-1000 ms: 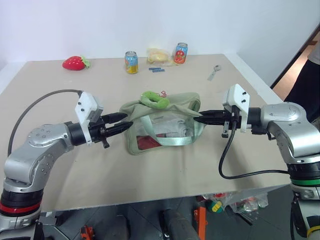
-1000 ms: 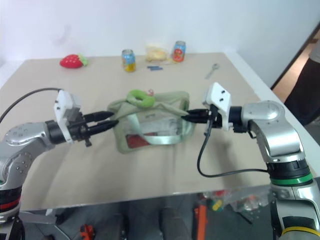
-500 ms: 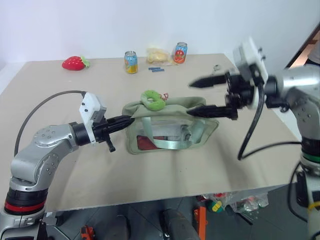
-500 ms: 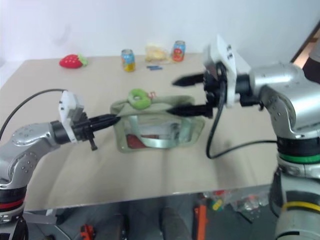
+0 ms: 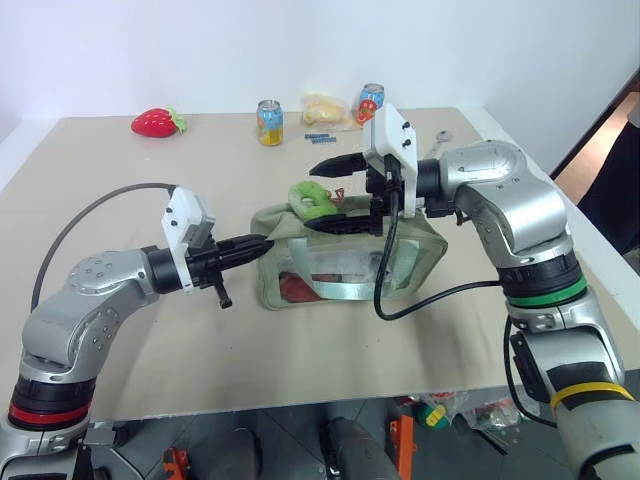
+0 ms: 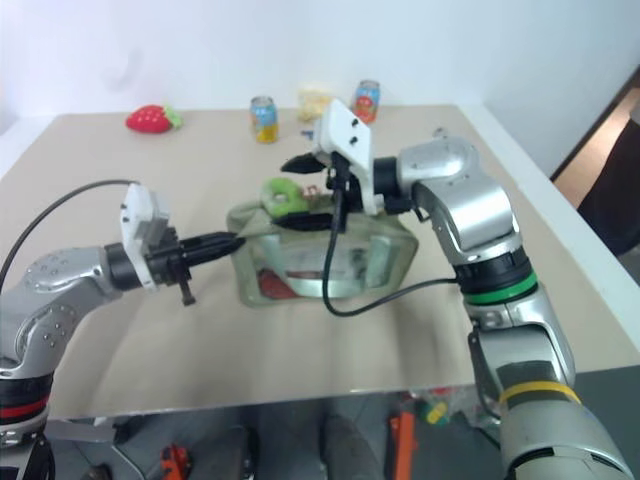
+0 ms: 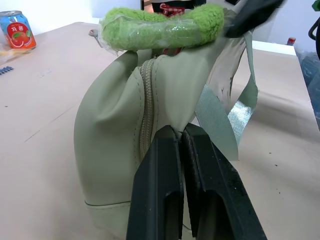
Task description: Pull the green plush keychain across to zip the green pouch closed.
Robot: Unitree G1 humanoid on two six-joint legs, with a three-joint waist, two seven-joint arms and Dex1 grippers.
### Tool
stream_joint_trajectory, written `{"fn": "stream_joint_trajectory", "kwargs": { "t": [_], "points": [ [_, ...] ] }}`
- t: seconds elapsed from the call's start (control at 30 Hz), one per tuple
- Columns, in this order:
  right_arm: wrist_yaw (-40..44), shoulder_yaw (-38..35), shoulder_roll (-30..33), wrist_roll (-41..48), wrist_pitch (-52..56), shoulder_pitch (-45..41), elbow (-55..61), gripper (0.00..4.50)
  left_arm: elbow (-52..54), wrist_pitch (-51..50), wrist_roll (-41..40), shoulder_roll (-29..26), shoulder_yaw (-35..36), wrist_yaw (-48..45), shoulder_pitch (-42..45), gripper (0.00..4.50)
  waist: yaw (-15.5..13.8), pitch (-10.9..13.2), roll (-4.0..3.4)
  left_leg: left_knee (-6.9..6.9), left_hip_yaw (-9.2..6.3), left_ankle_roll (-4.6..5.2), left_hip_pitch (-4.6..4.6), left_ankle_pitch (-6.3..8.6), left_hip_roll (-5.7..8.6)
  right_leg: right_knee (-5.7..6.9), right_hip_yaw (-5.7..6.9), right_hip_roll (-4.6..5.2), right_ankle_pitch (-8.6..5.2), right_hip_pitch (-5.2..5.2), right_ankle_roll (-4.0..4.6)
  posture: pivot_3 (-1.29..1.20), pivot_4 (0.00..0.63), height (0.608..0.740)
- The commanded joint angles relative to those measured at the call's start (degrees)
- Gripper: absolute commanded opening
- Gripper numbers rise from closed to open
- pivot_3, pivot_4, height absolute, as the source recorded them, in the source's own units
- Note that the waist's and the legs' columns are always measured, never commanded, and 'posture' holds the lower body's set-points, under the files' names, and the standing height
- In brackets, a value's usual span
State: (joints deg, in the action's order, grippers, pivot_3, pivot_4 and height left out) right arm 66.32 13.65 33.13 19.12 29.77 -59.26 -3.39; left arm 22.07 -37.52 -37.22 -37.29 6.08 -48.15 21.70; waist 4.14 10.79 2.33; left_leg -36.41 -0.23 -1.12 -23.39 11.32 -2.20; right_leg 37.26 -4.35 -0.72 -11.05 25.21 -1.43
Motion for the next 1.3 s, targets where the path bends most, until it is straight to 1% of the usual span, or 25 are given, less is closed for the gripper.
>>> {"fn": "stream_joint_trajectory", "kwargs": {
  "t": [0.03,0.13,0.27,0.3,0.5,0.7,0.83,0.97,1.13,1.3],
  "points": [
    [1.48,-0.22,0.76,-0.69,-0.68,-0.07,0.86,2.64,0.85,0.14,0.49,-0.93,-0.76,-0.36,-0.87,0.0,0.0,0.0,0.0,0.0,0.0,0.0,0.01,0.0,0.0,0.0,0.0,0.0,0.0,0.0,0.0,0.0,0.15,0.74],
    [1.96,-0.47,0.81,-0.87,-0.07,0.63,1.33,1.56,0.63,0.4,0.71,-1.03,-0.76,-0.32,-1.01,0.0,0.0,0.0,0.0,0.0,0.0,0.0,0.03,0.0,0.0,0.0,0.0,0.0,0.0,-0.02,0.0,0.0,0.15,0.74],
    [2.42,-0.73,0.82,-0.93,0.22,1.33,2.0,0.29,0.0,0.78,1.18,-1.31,-0.77,-0.1,-0.75,0.0,0.0,0.0,0.0,0.0,0.0,0.0,0.03,0.0,0.0,0.0,0.0,0.0,0.01,-0.03,0.0,0.0,0.15,0.74],
    [2.51,-0.78,0.85,-0.93,0.22,1.51,2.16,0.05,-0.13,0.88,1.33,-1.35,-0.77,-0.01,-0.69,0.0,0.0,0.0,0.0,0.0,0.0,0.0,0.03,0.0,0.0,0.0,0.0,0.0,0.01,-0.03,0.0,0.0,0.15,0.74],
    [2.39,-2.26,2.25,-1.08,-1.39,3.98,4.25,0.05,-1.28,1.36,2.8,-0.8,-1.03,1.58,0.3,0.0,-0.01,0.0,0.0,0.0,-0.01,0.0,0.03,0.0,0.01,0.0,0.0,0.0,0.01,-0.03,0.0,0.0,0.15,0.74],
    [-1.09,-9.47,4.21,0.34,-3.05,0.9,4.8,0.05,-3.08,4.81,6.89,1.63,-1.91,5.42,4.2,0.0,-0.06,0.01,-0.01,-0.02,-0.01,0.0,0.02,-0.01,0.02,0.0,0.0,0.0,0.03,-0.03,-0.03,0.0,0.15,0.74],
    [-1.83,-12.57,7.94,-0.29,-4.22,-0.13,3.31,0.05,-4.48,6.41,8.27,2.29,-1.81,5.85,6.34,0.0,-0.13,0.01,-0.01,-0.02,-0.01,-0.01,0.0,-0.01,0.05,0.0,-0.01,0.02,0.04,-0.02,-0.04,0.0,0.15,0.74],
    [-2.3,-14.14,11.93,-1.1,-4.73,3.03,3.23,0.05,-4.85,7.71,8.83,2.49,-2.03,5.49,6.79,0.0,-0.19,0.01,-0.01,0.05,-0.01,0.0,-0.02,0.01,0.07,-0.03,-0.02,0.04,0.04,-0.01,-0.11,0.0,0.15,0.74],
    [-4.35,-15.9,14.82,-1.65,-4.12,7.89,4.0,0.05,-5.69,8.11,9.99,3.04,-2.51,6.29,6.94,0.0,-0.22,0.01,-0.01,0.1,0.0,0.03,-0.02,0.03,0.07,-0.03,-0.04,0.03,0.05,0.02,-0.17,0.0,0.15,0.74],
    [-9.45,-19.26,19.48,-4.59,-3.0,14.13,3.36,0.05,-5.53,8.7,10.23,2.98,-1.86,6.11,5.86,0.0,-0.38,0.01,-0.01,0.06,0.01,0.03,-0.02,0.03,0.12,-0.03,-0.05,0.08,0.04,-0.01,-0.14,0.0,0.15,0.74]
  ]
}}
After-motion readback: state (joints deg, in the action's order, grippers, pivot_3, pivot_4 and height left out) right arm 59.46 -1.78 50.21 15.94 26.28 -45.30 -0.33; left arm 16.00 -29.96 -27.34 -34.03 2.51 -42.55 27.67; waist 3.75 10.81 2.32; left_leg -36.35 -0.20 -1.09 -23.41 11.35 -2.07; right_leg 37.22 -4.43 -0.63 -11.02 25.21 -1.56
